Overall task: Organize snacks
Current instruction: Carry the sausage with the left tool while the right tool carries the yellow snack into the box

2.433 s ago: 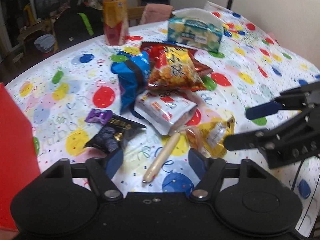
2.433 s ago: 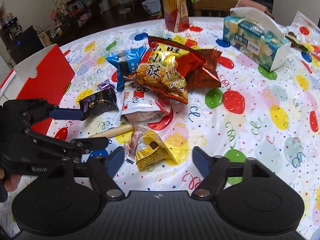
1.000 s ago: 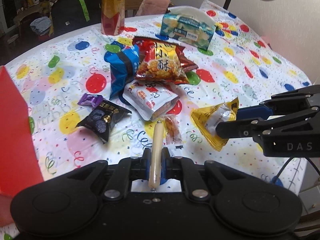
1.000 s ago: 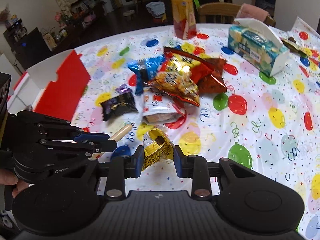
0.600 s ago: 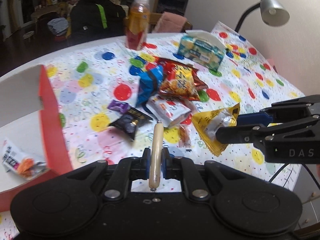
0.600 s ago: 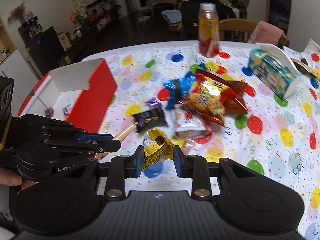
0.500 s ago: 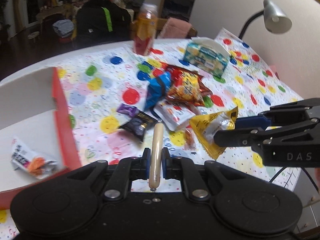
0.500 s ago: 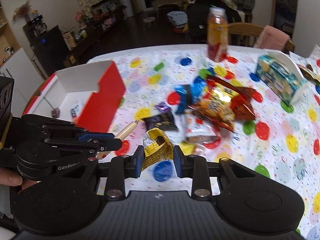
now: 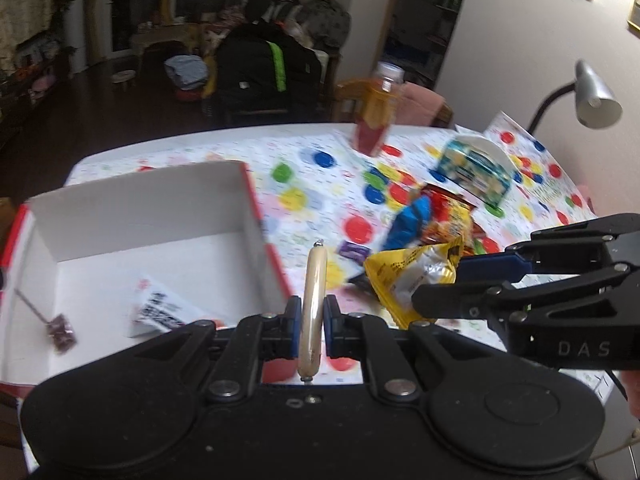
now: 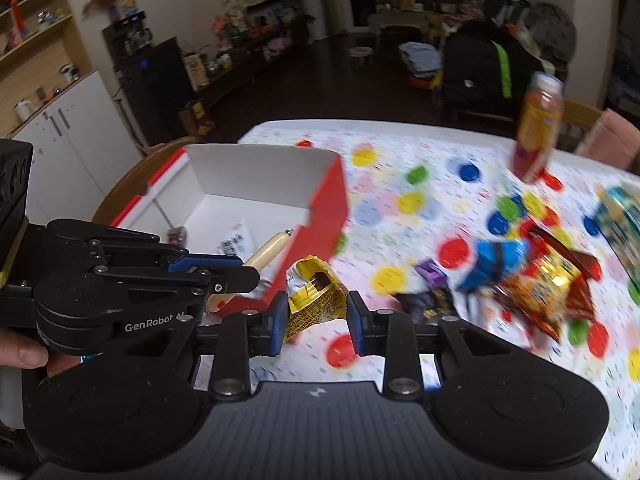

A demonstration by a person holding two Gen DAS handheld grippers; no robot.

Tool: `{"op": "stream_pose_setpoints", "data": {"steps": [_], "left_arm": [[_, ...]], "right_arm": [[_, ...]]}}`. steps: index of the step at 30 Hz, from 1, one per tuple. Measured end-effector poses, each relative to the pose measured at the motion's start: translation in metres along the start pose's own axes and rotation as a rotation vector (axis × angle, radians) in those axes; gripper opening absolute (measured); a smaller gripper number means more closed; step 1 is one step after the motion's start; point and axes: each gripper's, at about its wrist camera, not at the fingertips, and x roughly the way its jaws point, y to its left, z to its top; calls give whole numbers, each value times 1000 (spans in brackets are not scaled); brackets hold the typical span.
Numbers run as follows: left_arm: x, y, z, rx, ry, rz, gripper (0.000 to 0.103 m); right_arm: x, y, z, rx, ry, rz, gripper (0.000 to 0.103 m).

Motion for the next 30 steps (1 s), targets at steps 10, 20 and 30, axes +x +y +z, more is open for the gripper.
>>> {"op": "stream_pose_setpoints", "data": {"steps": [10,20,30], "left_arm": [[-18,64,1,-61,-25,84,8],[-10,131,5,-116,4,179,8],[24,179,12,-151,67,220,8]], "right_arm": [[37,49,31,-44,9,45,30],[84,89,50,-92,47,52,30],[139,105,53,-108,133,56,30]]}}
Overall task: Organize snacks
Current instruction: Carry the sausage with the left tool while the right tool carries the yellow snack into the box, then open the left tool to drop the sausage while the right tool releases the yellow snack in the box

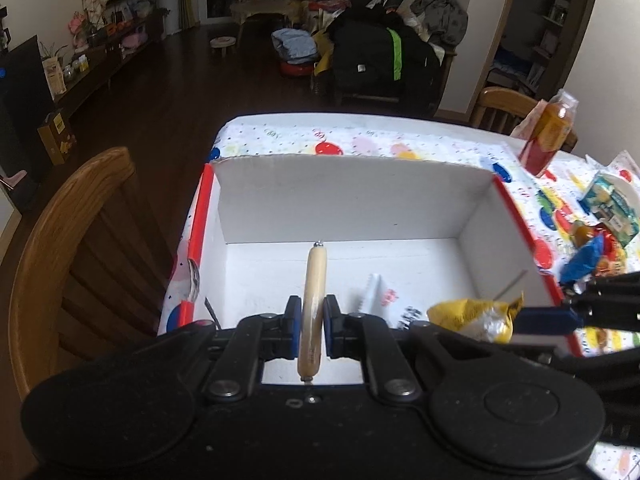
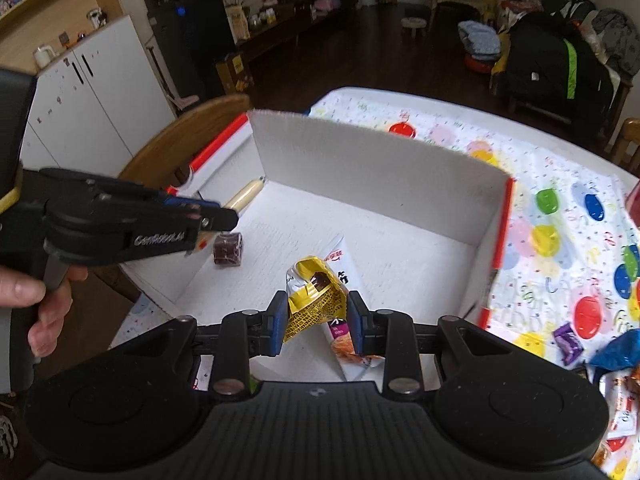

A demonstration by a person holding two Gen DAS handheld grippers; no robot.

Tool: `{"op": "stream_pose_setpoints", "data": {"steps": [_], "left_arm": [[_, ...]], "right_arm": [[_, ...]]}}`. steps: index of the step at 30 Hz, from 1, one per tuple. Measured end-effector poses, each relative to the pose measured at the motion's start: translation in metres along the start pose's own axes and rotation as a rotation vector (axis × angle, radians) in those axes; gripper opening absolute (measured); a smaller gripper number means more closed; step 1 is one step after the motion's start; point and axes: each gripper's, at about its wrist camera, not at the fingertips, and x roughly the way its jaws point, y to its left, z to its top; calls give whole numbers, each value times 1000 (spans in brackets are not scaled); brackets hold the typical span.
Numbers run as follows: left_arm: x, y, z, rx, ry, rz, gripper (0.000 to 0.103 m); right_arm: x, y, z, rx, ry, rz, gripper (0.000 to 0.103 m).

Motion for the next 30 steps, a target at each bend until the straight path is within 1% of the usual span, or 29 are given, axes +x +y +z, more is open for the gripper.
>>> {"op": "stream_pose_setpoints", "data": {"steps": [4,12,16,26,28,30], "left_arm": [[18,2,4,10,31,9,8],[48,-2,6,37,99,11,8],[58,-3,3,35,138,-2,8],[72,-7,-4,46,208,2,8],[72,-7,-4,43,215,8,13],[72,-6,-2,33,219,9,21]], "right_arm": [[18,5,1,-27,34,-24,30],[40,10,-2,-37,98,-3,31],[43,9,-1,-32,104,-2,31],[44,8,0,-25,99,-9,31],[44,8,0,-25,98,-10,31],[43,8,0,-25,97,-12,32]]}}
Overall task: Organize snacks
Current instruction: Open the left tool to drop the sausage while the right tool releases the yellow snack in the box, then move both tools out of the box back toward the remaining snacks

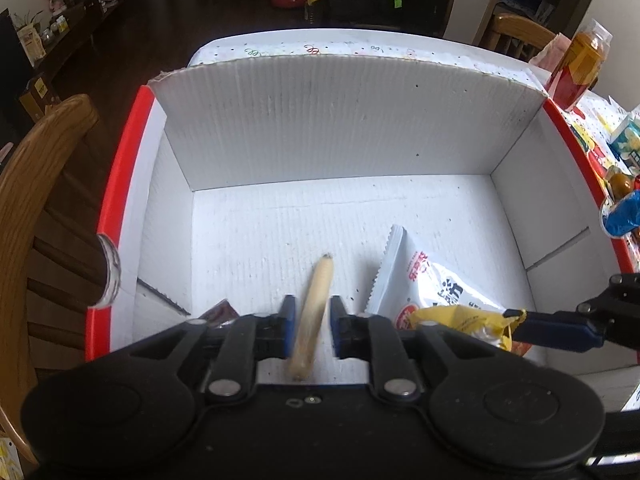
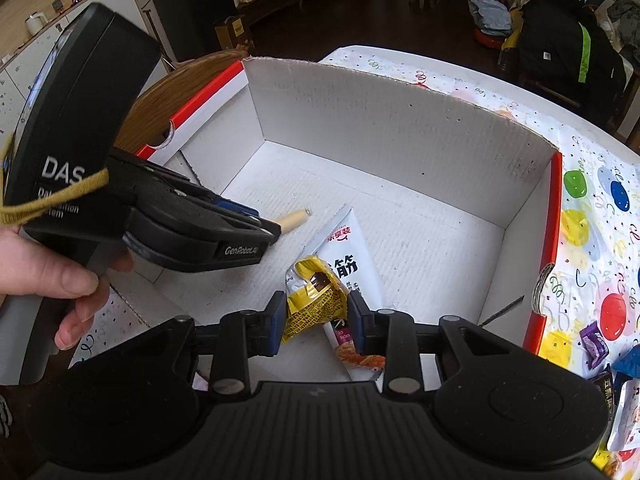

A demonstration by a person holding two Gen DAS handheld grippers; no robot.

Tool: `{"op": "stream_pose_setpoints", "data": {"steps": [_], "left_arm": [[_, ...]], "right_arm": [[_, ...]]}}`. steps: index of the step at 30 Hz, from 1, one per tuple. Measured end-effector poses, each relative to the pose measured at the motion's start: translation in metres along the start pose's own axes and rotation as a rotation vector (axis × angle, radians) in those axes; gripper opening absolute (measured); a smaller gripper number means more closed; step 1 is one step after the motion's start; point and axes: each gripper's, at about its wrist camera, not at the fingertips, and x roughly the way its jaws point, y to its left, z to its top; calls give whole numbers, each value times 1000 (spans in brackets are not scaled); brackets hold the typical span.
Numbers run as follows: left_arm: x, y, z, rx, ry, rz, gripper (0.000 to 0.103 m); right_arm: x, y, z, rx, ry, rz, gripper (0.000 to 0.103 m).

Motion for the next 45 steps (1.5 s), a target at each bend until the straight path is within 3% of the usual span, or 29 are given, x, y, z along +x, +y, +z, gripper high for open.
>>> {"op": "stream_pose_setpoints", "data": {"steps": [2,5,8,13,16,35,38,45], "left_arm": [[-1,0,0,-1,7,-3,20],[-2,-1,-1,4,3,4,27],[-6,-2,-2,-4,-12,5,41],[-16,-1,-3,-12,-45,4,56],[-24,-1,-5,-18,-64,-7,58],[-96,-33,-27,40,-260,-28,81],[-110,-44,-31,62,-301,-42,84],[-133,-69,-39,84,-365,-99,93]], "right_arm": [[-1,-1,0,7,0,0,37],[-5,-2,0,11,-9,1,46],[-11,-2,-1,7,-28,-9,60],[-23,-5,-3,16,-49,-6,61],[-32,-9,-6,29,-66,-6,68],[-109,-32,-32,116,-196,12,74],[-124,-38,-41,132,-223,15,80],[-158,-53,-63,168,-286,17,81]]}}
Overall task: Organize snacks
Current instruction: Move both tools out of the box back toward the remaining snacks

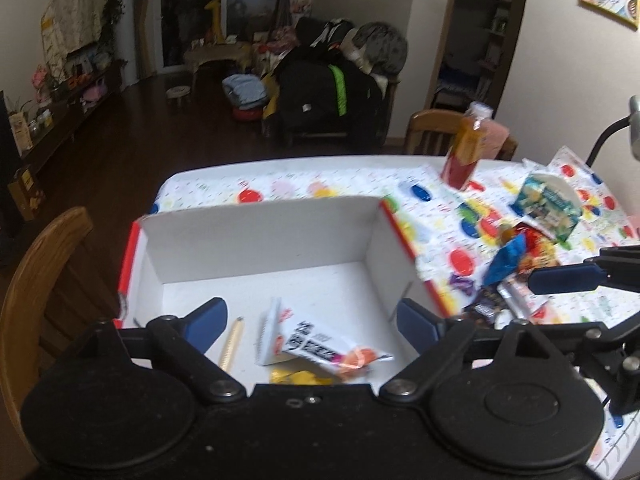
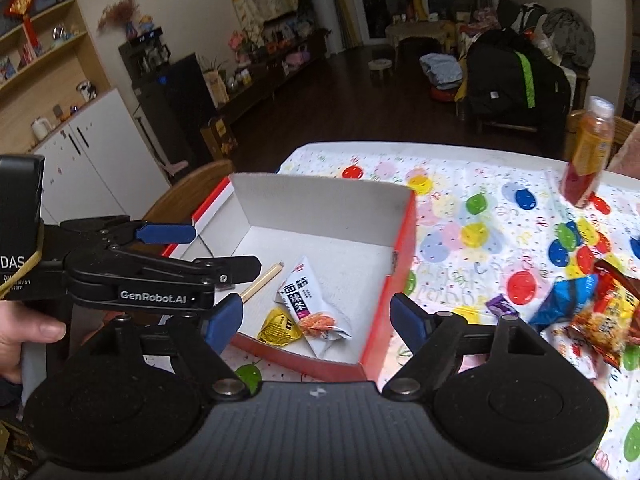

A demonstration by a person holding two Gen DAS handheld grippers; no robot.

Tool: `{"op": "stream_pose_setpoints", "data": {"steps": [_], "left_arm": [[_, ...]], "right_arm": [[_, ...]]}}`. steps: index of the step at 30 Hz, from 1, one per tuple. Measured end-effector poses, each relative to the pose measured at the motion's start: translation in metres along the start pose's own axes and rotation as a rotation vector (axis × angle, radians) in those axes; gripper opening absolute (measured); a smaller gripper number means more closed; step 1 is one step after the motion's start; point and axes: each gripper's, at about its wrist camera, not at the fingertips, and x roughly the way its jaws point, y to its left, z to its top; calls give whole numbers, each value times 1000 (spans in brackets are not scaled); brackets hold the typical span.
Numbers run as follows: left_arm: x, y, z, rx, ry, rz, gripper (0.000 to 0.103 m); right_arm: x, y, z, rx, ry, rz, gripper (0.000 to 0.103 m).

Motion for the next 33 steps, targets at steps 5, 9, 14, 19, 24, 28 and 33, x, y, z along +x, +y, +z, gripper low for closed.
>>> {"op": "stream_pose_setpoints", "data": {"steps": [5,9,14,19,24,28,33], "left_arm": [[-10,-20,-1,6,-44,-27,100],[-16,-39,-2,34,-90,-37,102],[-16,-63,0,53,-120,-70,103],[-8,-92,-1,75,-119,-101,103],[9,-122,-3,108,-91,-133,102],[27,-144,-5,139,-60,-148,102],[53,-166,-9,176,-9,-161,102]], "right_arm": [[-28,-22,-10,51,-46,-23,85],[-49,-47,-24,89,-82,-65,85],[-69,-81,-42,133,-101,-128,86],[-82,-111,-59,137,-97,-189,86],[-86,-137,-76,136,-69,-237,86],[-86,-159,-89,150,-43,-267,86],[-84,-184,-102,160,-10,-284,86]]}}
